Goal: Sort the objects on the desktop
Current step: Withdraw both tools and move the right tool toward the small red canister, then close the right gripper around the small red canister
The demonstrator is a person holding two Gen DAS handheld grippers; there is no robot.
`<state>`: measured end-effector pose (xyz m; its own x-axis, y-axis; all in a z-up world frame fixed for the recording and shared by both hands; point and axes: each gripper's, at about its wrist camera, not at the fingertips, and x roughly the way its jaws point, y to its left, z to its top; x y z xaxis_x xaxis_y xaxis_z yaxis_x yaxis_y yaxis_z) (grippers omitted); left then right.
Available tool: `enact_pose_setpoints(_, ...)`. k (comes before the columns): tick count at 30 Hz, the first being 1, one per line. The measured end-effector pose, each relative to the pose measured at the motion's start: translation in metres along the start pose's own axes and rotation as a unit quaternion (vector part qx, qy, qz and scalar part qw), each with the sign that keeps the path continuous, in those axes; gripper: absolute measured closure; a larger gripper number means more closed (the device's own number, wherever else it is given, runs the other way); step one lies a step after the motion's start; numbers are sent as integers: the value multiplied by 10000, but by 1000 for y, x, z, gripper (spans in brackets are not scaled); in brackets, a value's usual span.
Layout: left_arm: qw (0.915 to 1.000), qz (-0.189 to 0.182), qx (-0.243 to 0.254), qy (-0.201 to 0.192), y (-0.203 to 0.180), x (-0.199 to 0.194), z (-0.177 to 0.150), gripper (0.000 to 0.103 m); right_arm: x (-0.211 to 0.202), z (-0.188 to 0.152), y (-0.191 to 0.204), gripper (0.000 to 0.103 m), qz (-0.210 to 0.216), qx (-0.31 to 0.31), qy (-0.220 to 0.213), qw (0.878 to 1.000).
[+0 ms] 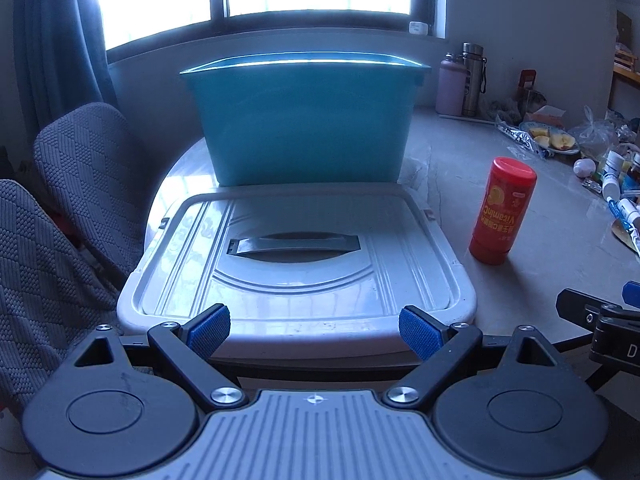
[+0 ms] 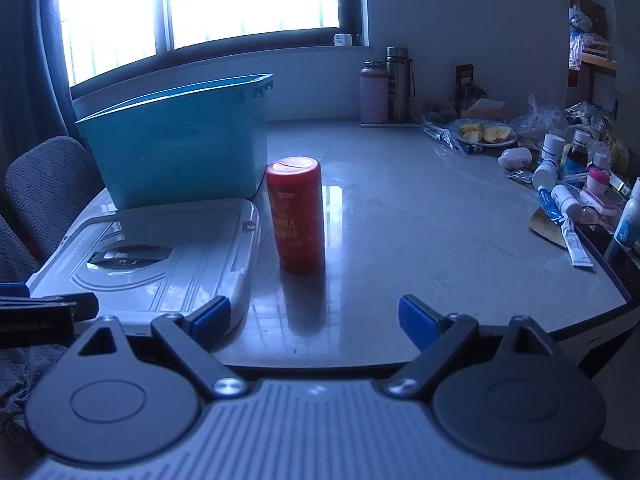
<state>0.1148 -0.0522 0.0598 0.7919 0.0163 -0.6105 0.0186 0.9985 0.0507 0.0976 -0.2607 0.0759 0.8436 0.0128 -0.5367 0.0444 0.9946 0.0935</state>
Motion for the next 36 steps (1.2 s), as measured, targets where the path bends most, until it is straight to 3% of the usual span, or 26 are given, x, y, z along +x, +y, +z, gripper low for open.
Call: enact_pose_setpoints(36,9996,189,-141,164,2,91,52,10,112,48,11,12,54,-10,186,9998)
